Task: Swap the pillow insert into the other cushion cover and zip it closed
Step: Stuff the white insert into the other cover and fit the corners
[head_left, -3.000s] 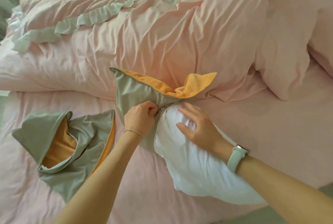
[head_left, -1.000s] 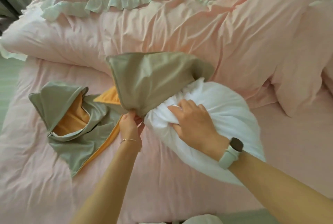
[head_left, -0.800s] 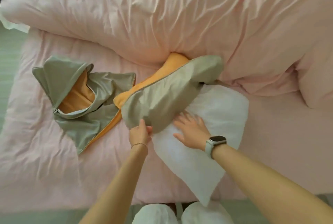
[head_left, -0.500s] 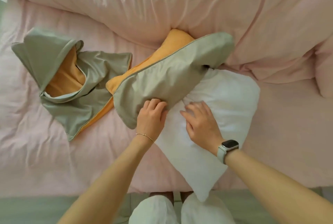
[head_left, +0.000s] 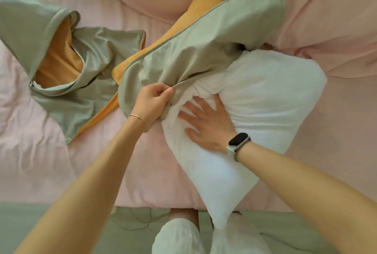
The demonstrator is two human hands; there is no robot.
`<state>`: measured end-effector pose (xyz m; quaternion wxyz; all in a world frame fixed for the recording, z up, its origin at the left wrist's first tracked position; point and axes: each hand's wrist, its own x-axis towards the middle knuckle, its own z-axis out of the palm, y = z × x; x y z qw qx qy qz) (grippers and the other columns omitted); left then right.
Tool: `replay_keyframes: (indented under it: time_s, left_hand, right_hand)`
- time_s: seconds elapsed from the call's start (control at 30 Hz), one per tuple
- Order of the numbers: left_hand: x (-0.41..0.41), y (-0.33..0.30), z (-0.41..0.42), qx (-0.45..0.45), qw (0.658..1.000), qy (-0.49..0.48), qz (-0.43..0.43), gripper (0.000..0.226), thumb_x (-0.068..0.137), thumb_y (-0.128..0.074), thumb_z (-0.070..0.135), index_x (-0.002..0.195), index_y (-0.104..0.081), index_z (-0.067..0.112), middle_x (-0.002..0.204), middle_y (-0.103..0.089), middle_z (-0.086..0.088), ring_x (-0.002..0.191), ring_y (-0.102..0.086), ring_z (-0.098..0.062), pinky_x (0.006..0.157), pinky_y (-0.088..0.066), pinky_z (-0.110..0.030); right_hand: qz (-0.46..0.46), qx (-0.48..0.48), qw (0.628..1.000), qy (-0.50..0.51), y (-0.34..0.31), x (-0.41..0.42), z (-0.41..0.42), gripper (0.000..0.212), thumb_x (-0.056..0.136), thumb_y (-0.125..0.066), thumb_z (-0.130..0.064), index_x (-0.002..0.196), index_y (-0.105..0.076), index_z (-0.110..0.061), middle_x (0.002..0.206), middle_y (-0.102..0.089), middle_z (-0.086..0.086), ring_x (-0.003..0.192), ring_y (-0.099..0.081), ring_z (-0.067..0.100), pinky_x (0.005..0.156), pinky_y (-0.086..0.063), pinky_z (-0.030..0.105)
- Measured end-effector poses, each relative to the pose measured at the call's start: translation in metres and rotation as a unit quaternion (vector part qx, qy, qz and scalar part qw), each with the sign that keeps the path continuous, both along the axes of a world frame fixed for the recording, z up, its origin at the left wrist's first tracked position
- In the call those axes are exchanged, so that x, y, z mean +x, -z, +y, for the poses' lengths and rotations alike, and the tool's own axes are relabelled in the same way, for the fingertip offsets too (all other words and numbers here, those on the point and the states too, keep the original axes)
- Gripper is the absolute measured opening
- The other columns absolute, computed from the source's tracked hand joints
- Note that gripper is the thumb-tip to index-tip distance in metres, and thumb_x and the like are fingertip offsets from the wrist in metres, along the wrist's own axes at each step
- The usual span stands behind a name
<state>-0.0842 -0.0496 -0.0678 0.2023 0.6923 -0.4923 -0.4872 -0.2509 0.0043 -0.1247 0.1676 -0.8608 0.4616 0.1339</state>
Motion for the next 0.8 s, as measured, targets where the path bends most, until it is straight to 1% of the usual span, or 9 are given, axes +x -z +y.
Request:
replay_keyframes:
  time_s: [0.1,0.17,0.33,0.37,0.43,0.5,0.6,0.7,0.8]
  left_hand:
    - [-0.003,-0.001,0.021,0.094,0.986,-0.028,0.137,0.030,0.093,-0.051,0.008,0.064,-0.056,0.013,0.044,-0.048,0.013,0.042,-0.040,0.000,0.043,-0.033,-0.013]
    - [-0.009,0.006,0.045,0.120,0.981,-0.019,0.150,0.031,0.094,-0.049,0.008,0.063,-0.053,0.013,0.044,-0.045,0.014,0.042,-0.037,0.000,0.043,-0.029,-0.014]
    - [-0.018,0.032,0.078,0.072,0.996,-0.025,0.056,0.030,0.094,-0.048,0.008,0.067,-0.053,0.020,0.060,-0.046,0.010,0.051,-0.039,0.003,0.053,-0.030,-0.012]
    - [-0.020,0.034,0.081,0.063,0.997,-0.035,0.035,0.029,0.093,-0.049,0.008,0.068,-0.052,0.021,0.062,-0.047,0.009,0.053,-0.041,0.003,0.054,-0.031,-0.013]
    - [-0.030,0.036,0.088,0.033,0.998,-0.053,-0.021,0.025,0.092,-0.050,0.011,0.069,-0.052,0.018,0.062,-0.050,0.009,0.056,-0.046,0.000,0.057,-0.032,-0.019]
    - [-0.042,0.031,0.092,-0.026,0.993,-0.051,-0.100,0.021,0.092,-0.046,0.017,0.073,-0.054,0.011,0.062,-0.051,0.005,0.062,-0.050,-0.015,0.058,-0.029,-0.025]
    - [-0.058,0.021,0.089,-0.183,0.958,0.010,-0.222,0.023,0.082,-0.047,0.024,0.096,-0.056,0.007,0.087,-0.059,-0.006,0.080,-0.053,-0.022,0.063,-0.035,-0.025]
    - [-0.080,0.004,0.070,-0.392,0.880,0.089,-0.253,0.020,0.080,-0.058,0.006,0.100,-0.057,0.009,0.094,-0.061,-0.010,0.084,-0.049,-0.024,0.069,-0.044,-0.034]
    - [-0.109,-0.011,0.032,-0.457,0.839,0.214,-0.204,0.021,0.077,-0.057,-0.007,0.092,-0.065,0.005,0.086,-0.063,-0.010,0.075,-0.055,-0.027,0.059,-0.047,-0.036]
  right_hand:
    - [0.037,0.011,0.999,0.031,0.006,0.008,-0.022,0.054,0.094,-0.020,-0.051,0.144,-0.026,-0.031,0.152,-0.026,-0.004,0.141,-0.012,0.023,0.109,0.006,0.053]
    - [0.063,0.010,0.997,0.039,0.005,0.010,-0.030,0.054,0.095,-0.020,-0.050,0.141,-0.030,-0.024,0.147,-0.034,-0.001,0.138,-0.015,0.026,0.111,-0.002,0.051]
    - [-0.030,0.043,0.999,-0.002,-0.007,-0.007,-0.019,0.064,0.088,-0.011,-0.046,0.142,-0.035,-0.021,0.146,-0.038,0.002,0.139,-0.019,0.027,0.113,0.003,0.048]
    - [-0.071,0.039,0.996,-0.031,-0.012,-0.016,-0.012,0.063,0.087,-0.015,-0.042,0.135,-0.046,-0.017,0.141,-0.045,0.005,0.136,-0.027,0.029,0.114,-0.002,0.048]
    - [-0.178,-0.045,0.982,-0.045,-0.024,-0.040,0.004,0.043,0.088,-0.034,-0.027,0.113,-0.064,-0.009,0.122,-0.061,0.010,0.121,-0.050,0.030,0.109,-0.030,0.048]
    - [-0.260,-0.176,0.949,0.020,-0.038,-0.064,0.011,0.029,0.084,-0.048,-0.014,0.101,-0.070,-0.005,0.109,-0.068,0.010,0.106,-0.060,0.029,0.091,-0.045,0.043]
    - [-0.233,-0.274,0.919,0.162,-0.053,-0.097,-0.011,0.033,0.083,-0.052,-0.019,0.112,-0.064,-0.009,0.117,-0.063,0.011,0.114,-0.050,0.028,0.095,-0.036,0.045]
    - [-0.177,-0.168,0.927,0.284,-0.054,-0.119,-0.040,0.058,0.083,-0.046,-0.041,0.134,-0.048,-0.016,0.137,-0.048,0.011,0.131,-0.037,0.031,0.104,-0.027,0.053]
    - [-0.128,-0.026,0.938,0.321,-0.039,-0.122,-0.041,0.062,0.088,-0.047,-0.049,0.144,-0.032,-0.024,0.142,-0.043,0.003,0.132,-0.034,0.025,0.103,-0.024,0.040]
